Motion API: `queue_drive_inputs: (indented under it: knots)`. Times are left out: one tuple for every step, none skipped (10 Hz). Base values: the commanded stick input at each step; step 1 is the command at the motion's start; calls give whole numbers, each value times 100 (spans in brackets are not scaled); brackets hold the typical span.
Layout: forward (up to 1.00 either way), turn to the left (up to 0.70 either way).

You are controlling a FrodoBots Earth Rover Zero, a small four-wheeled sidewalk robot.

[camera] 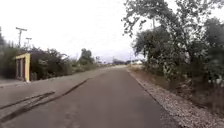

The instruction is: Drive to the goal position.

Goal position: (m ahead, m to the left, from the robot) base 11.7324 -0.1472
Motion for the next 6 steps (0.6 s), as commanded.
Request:
queue_drive_inputs:
  knots:
    - [100,0]
    - [100,0]
    - [100,0]
    - [100,0]
    - [100,0]
    - [100,0]
